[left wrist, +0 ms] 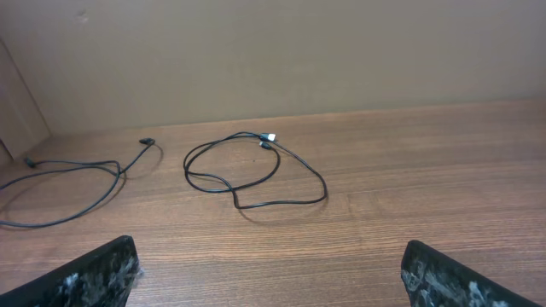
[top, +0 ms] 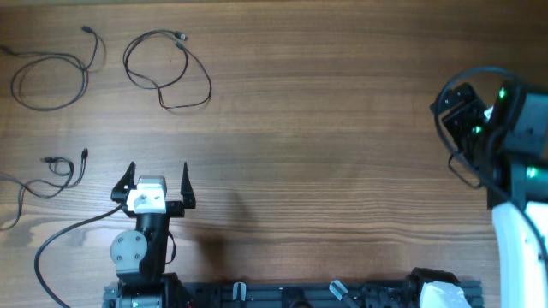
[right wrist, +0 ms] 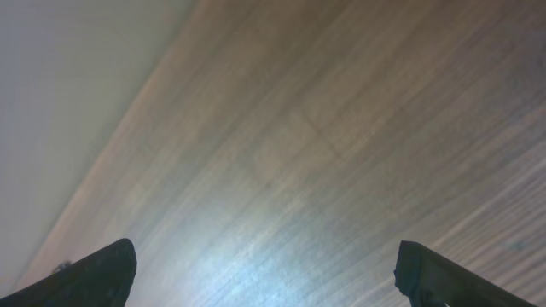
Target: Untangle cables
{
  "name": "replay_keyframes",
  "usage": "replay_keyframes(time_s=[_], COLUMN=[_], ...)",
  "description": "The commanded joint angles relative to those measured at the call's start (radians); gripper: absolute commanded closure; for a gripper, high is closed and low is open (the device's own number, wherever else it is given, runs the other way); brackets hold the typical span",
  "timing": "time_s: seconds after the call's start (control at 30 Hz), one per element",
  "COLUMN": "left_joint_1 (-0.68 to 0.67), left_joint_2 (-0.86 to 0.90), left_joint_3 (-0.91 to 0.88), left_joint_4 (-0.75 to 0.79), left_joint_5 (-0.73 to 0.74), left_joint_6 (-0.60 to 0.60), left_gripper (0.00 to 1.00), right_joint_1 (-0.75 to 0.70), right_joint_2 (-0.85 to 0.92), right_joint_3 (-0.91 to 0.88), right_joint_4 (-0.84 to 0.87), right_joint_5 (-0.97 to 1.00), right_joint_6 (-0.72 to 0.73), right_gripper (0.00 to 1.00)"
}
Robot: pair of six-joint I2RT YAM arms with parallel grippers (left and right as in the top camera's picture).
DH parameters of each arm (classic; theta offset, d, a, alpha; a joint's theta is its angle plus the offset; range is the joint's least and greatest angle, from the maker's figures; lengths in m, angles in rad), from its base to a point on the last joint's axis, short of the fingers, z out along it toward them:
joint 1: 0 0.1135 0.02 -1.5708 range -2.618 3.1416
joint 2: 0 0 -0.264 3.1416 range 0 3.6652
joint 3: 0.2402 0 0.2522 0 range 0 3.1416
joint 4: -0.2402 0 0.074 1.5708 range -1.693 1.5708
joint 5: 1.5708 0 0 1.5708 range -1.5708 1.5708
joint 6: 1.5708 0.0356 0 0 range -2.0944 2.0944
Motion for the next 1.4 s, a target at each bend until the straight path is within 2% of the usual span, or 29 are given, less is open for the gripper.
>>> replay_keyframes(time_s=[0.0,0.1,0.2,0.33,0.43,0.6,0.67,0.73,0.83,0.87,1.37], left_joint_1=[-0.004,-0.004,-0.004,-0.004,-0.004,-0.004,-0.004,-0.004,-0.004,-0.004,-0.004], left_joint_2=[0.003,0.003,0.003,0.003,0.003,0.003,0.003,0.003,0.003,0.003,0.003], left_joint_3=[-0.007,-0.007,-0.007,-0.007,-0.007,-0.007,-0.007,-0.007,-0.007,-0.007,-0.007], left_joint_4=[-0.002,-0.002,-0.002,-0.002,-0.002,-0.002,-0.002,-0.002,-0.002,-0.002,-0.002], left_joint_5=[0.005,0.005,0.005,0.005,0.005,0.005,0.005,0.005,0.005,0.005,0.005], left_joint_6=[0.019,0.019,0.019,0.019,0.019,0.019,0.019,0.019,0.019,0.019,0.019], left_gripper=[0.00,0.00,0.00,0.00,0.00,0.00,0.00,0.00,0.00,0.00,0.00], right_joint_1=[0.003,0.003,0.028,0.040,0.039,0.038,0.038,0.038,0.038,0.038,0.038], right_joint_2=[-0.157,-0.375,-0.613,-0.922,-1.092,-1.090,-1.090,-1.090,-1.089,-1.089,-1.089], right_joint_3=[-0.153,-0.420,-0.658,-0.890,-1.001,-1.093,-1.093,-1.093,-1.093,-1.093,-1.093], right_joint_4=[0.100,0.314,0.491,0.753,0.797,0.859,0.859,0.835,0.806,0.806,0.809], right_joint_5=[0.082,0.048,0.056,0.076,0.060,0.043,0.022,0.031,-0.029,-0.026,-0.026], right_joint_6=[-0.002,-0.104,-0.104,-0.200,-0.200,-0.216,-0.297,-0.318,-0.602,-0.633,-0.649], right_gripper=[0.00,0.00,0.00,0.00,0.00,0.00,0.00,0.00,0.00,0.00,0.00])
